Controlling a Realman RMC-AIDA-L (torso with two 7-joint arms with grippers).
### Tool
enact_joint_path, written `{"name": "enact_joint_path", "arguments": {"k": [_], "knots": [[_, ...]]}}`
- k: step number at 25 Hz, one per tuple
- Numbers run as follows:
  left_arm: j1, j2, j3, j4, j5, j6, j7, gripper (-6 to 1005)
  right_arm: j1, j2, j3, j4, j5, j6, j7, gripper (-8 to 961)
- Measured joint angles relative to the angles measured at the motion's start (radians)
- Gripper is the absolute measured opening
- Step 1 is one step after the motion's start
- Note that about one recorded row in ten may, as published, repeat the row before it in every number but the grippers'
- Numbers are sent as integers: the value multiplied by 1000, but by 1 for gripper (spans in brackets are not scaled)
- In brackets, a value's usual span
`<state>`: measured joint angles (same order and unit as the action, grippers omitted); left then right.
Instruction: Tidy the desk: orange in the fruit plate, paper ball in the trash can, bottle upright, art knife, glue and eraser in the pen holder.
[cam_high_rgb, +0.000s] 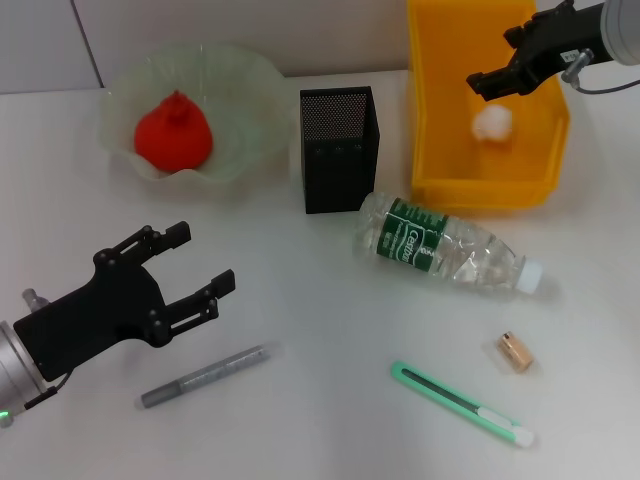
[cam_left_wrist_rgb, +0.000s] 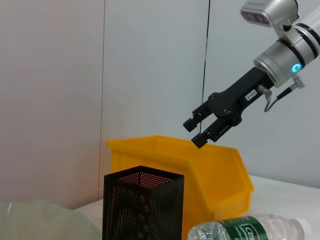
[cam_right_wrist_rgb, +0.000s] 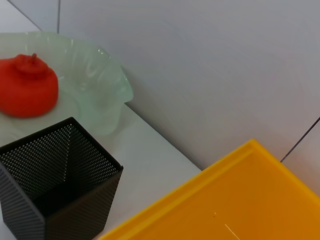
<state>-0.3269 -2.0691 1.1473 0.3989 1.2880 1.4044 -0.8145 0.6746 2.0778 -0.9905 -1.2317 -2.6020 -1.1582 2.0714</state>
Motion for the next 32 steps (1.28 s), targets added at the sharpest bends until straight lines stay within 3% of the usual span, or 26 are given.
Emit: {"name": "enact_joint_path", "arguments": {"k": [4,9,13,14,15,18,19,22,24,26,29,32], "knots": [[-1,0,0,0,0,0,0,815,-3,-2,2,-9,1,-15,16,689],[0,1,-1,0,-1,9,0,814,-40,-2,3,-87,98,-73,20,816],[2,1,-1,0,-1,12,0,814,-94,-8,4,-175,230,-127,13,817],[3,1,0,0,-1,12,0,814,-143,-8,4,-229,331,-163,-14,817],[3,1,0,0,-1,13,0,814,-143,-8,4,-229,331,-163,-14,817],[5,1,0,0,-1,19,0,814,-232,-2,3,-290,485,-204,-85,817],[5,1,0,0,-1,19,0,814,-288,0,-1,-302,575,-220,-129,817],[6,2,-6,0,-1,30,0,815,-339,1,-3,-298,650,-234,-175,817],[6,3,-7,0,-1,33,0,815,-424,3,-6,-259,768,-264,-290,817],[8,4,-9,0,0,35,0,815,-449,5,-7,-241,805,-279,-335,816],[8,4,-6,15,3,35,0,814,-530,6,0,-114,944,-378,-510,816],[8,4,-3,31,5,36,-2,814,-550,6,15,-36,971,-428,-583,816]]}}
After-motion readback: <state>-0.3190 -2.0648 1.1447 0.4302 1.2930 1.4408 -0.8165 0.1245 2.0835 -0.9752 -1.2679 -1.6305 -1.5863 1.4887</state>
